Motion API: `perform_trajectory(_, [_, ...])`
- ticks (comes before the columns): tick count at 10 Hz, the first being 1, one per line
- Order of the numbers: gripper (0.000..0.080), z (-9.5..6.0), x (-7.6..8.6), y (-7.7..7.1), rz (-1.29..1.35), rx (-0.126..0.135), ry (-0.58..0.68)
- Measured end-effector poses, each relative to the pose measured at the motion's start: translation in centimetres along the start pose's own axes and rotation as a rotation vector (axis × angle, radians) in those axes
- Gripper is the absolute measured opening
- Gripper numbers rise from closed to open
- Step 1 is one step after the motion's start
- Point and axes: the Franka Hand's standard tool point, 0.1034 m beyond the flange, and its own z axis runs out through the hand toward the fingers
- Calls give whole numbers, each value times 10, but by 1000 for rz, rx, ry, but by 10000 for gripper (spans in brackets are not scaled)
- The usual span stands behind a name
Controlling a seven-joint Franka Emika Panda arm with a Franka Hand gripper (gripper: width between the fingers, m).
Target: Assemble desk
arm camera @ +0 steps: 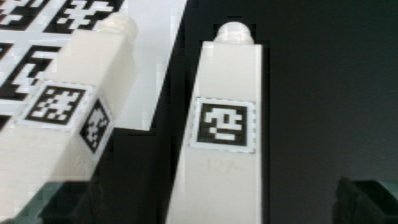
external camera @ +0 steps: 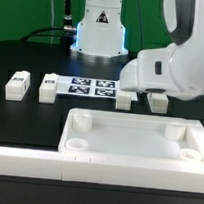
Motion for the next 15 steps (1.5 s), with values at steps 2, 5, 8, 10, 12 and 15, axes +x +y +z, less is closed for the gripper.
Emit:
perform_trajectory(2, [649, 12, 5, -5, -6, -9, -21])
perform_trajectory(5, [561, 14, 5, -6, -9, -11, -24])
perform_trajectory(8, [289, 14, 5, -6, -10, -11, -24])
perform_trajectory(10, [289, 14, 5, -6, -10, -11, -24])
perform_trajectory(12, [289, 14, 5, -6, -10, -11, -24])
perform_trajectory(15, [289, -42, -28, 1, -91, -24, 10])
